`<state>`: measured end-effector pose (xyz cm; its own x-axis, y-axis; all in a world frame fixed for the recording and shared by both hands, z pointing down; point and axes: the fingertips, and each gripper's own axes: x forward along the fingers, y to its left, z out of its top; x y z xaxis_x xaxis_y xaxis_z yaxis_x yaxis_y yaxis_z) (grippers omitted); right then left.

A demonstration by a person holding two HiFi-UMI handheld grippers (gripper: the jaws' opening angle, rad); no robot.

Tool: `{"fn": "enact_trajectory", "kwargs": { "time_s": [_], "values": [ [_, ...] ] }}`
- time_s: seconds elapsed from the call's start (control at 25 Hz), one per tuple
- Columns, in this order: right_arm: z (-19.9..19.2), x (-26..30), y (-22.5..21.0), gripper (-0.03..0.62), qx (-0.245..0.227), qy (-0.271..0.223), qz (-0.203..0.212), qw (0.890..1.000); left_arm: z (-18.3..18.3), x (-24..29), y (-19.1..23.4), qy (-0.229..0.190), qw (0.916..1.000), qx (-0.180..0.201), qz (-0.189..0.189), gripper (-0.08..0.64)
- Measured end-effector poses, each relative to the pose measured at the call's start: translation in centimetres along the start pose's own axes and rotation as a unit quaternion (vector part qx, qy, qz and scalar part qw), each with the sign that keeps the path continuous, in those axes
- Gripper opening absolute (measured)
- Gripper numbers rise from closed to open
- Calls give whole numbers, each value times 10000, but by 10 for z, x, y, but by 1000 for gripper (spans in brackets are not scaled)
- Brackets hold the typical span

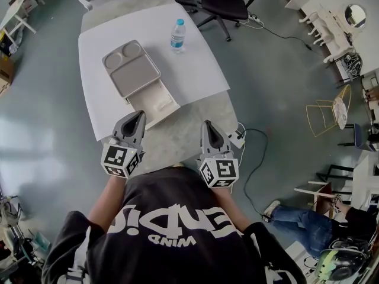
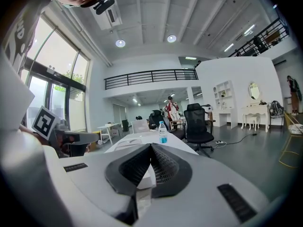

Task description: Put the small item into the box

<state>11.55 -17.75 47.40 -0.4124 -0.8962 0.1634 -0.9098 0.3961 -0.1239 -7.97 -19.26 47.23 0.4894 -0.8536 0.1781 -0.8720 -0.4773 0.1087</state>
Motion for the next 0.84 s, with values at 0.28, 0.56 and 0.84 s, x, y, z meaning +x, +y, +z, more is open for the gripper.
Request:
{"fn": "enact_trajectory", "kwargs": {
  "time_s": [0.28, 0.56, 0.84],
  "values": [
    [-2, 2, 3, 17, 12, 21, 1, 10000, -5, 0, 2, 50, 10000, -25, -19, 9],
    [-3, 4, -1, 17, 21, 62, -3, 10000, -3, 3, 4, 55, 10000, -79, -5, 9],
    [-5, 1, 5, 18, 6, 79, 23, 10000, -5, -4, 6, 78, 9999, -70, 25, 9]
  ]
}}
